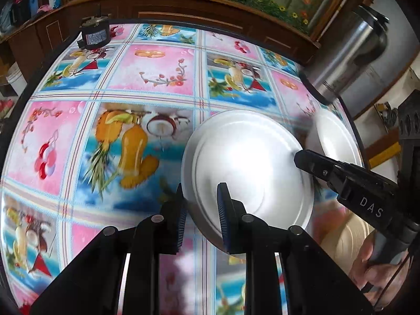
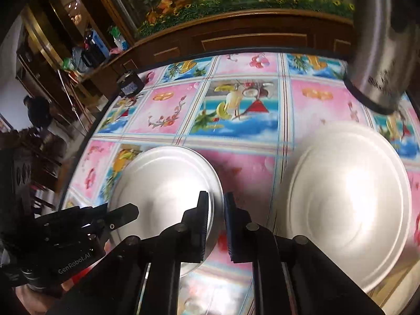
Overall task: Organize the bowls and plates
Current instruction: 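Move the left gripper to a white plate and grasp its rim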
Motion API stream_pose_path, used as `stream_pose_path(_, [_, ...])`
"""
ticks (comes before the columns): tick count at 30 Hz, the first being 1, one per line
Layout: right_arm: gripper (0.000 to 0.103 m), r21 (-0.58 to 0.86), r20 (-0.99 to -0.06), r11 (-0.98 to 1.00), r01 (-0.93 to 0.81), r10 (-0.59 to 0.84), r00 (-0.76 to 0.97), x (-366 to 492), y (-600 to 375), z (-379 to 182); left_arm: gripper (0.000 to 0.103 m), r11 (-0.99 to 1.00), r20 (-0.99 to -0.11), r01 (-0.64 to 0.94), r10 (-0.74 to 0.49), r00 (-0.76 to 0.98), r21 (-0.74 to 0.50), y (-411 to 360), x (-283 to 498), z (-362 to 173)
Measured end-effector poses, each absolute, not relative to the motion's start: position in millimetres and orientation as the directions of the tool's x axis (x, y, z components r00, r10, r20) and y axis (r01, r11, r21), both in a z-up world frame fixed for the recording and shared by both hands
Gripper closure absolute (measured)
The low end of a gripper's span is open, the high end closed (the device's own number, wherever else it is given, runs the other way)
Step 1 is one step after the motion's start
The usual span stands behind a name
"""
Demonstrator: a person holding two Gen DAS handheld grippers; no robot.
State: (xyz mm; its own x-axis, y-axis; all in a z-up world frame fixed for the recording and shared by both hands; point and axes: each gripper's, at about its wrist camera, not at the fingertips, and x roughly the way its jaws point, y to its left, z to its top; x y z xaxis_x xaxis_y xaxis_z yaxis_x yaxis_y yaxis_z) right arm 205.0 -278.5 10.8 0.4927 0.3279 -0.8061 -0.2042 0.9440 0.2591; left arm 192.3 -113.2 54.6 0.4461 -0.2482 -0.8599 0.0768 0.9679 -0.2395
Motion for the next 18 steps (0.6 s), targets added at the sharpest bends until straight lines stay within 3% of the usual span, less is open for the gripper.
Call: stream_pose_path(18, [0.087,0.344,-0.71,0.907,-0.242,0.42,0.565,19.3,-299.1,48.6,0.083,0.955,-0.794,0.202,-0.292,0.533,-0.216,-123.9,30.7,94.3])
